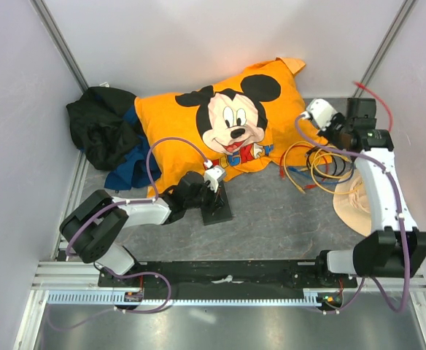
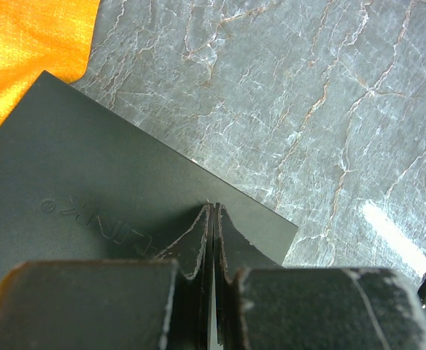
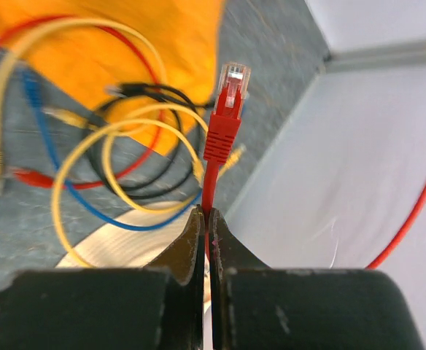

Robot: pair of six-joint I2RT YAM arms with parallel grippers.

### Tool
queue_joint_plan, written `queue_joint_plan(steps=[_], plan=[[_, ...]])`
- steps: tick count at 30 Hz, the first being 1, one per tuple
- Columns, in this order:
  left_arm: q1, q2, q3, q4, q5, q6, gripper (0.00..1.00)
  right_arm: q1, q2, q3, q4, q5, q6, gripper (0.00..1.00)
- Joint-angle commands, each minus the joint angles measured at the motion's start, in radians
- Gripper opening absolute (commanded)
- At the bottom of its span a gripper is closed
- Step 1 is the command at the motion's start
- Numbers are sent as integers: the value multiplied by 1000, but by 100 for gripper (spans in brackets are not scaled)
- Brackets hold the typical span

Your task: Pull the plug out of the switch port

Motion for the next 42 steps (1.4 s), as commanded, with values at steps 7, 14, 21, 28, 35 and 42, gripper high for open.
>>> queue_joint_plan(steps=[7, 14, 21, 28, 35, 42], plan=[[0, 51, -40, -184, -2, 55, 2, -103, 169, 20, 64, -111, 94, 0], [0, 28, -46, -183, 4, 56, 2, -31, 226, -185, 127, -90, 127, 2], [0, 29, -41, -192, 18, 61, 2, -14, 262, -124, 106, -122, 241, 98], [0, -3, -23, -206, 36, 104, 2, -12, 202, 132, 78, -315, 565, 98], [3, -84, 141, -321, 79, 234, 28, 3, 226, 232, 144, -173, 871, 98], [65, -153, 340, -517, 136, 375, 100, 11, 225, 212, 150, -163, 896, 98]])
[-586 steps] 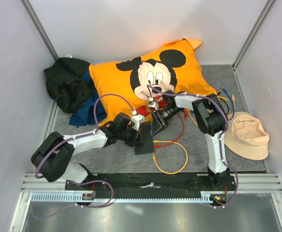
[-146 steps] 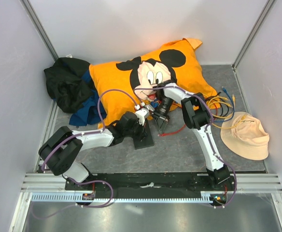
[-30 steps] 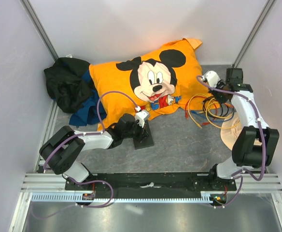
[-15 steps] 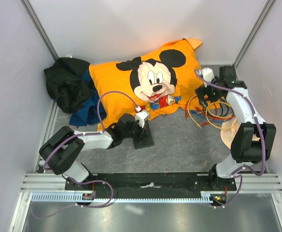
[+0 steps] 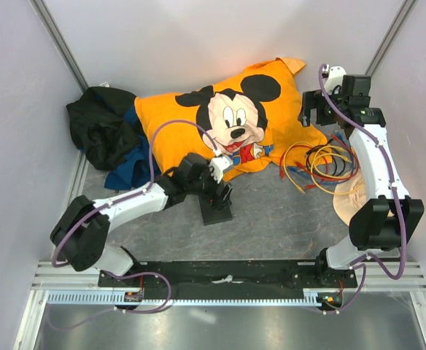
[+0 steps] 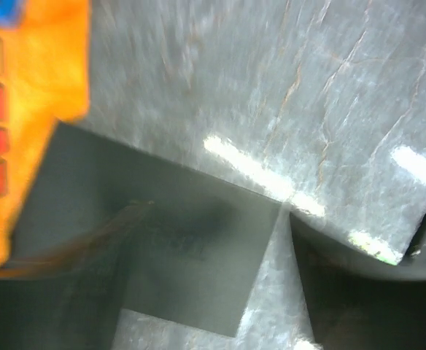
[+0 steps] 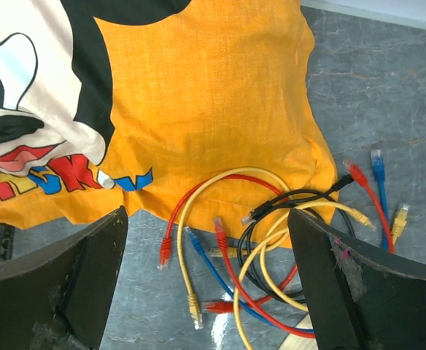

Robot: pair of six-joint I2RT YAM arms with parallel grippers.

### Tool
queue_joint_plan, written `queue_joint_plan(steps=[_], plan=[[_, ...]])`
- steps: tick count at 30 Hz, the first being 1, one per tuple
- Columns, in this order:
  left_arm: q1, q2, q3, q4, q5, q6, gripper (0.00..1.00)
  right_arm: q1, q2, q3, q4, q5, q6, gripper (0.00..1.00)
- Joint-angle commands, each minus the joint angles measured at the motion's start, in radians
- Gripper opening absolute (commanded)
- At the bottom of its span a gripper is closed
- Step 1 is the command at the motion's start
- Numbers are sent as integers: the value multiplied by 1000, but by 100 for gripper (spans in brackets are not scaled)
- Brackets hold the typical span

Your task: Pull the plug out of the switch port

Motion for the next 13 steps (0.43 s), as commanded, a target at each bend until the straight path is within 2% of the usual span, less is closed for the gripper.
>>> queue_joint_plan(steps=[1, 4, 8, 11, 13], plan=[[63, -90, 193, -162, 34, 177, 100, 8, -6, -5, 13, 0, 73, 98], [141, -130, 304, -194, 35, 243, 100, 33, -13, -19, 42, -6, 98, 98], [246, -140, 435, -237, -5, 190, 99, 89, -30, -57, 58, -34, 78, 98], [296, -170, 431, -237, -86, 52, 100, 123, -33, -82, 62, -58, 64, 98], [341, -227, 361, -201, -80, 9, 100, 131, -39, -82, 79, -67, 75, 98]])
